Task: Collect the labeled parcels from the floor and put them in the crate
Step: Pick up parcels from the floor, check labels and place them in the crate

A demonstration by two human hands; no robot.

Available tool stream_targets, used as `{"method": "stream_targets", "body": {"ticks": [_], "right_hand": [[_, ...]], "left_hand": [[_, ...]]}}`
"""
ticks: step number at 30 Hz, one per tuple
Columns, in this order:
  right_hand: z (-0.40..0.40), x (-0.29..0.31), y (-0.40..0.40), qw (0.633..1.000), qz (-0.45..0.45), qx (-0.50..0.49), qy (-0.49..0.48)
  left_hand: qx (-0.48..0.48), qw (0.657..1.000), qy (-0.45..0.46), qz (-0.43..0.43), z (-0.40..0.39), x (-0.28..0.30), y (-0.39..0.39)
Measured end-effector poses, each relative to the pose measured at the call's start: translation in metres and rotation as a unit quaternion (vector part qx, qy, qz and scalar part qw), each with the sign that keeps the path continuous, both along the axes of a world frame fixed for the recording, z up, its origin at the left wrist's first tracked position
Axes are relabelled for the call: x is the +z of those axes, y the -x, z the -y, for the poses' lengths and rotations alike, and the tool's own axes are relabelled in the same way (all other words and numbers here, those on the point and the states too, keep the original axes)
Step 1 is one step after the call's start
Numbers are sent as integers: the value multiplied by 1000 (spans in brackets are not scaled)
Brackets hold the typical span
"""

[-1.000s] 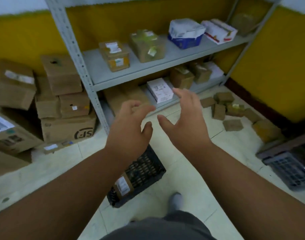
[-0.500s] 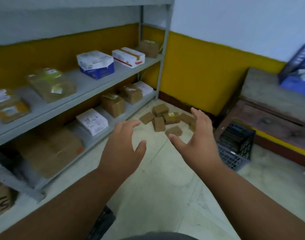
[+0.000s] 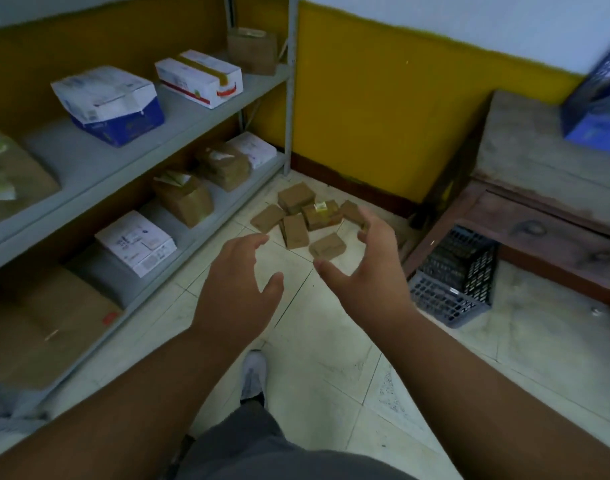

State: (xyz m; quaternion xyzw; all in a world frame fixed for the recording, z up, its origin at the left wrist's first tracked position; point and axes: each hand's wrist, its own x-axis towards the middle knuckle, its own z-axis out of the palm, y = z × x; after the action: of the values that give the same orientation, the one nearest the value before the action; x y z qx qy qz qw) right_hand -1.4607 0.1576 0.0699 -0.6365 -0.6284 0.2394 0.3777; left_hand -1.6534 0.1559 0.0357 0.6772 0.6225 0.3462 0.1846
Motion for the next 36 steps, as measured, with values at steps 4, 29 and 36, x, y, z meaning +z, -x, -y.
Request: {"method": "stream_targets", "body": {"ticks": [4,29,36], "right_hand": [[-82,1,26,1000,8,26,-4],[-558,-100,-12,995,4,47,93],[-660,-215,-14,985,12,49,163]], "left_hand": [[-20,1000,-9,8,-90,-5,8],[-2,996,82,22,-549,-68,-27],[48,982,170,65,-643,-180,-52]]}}
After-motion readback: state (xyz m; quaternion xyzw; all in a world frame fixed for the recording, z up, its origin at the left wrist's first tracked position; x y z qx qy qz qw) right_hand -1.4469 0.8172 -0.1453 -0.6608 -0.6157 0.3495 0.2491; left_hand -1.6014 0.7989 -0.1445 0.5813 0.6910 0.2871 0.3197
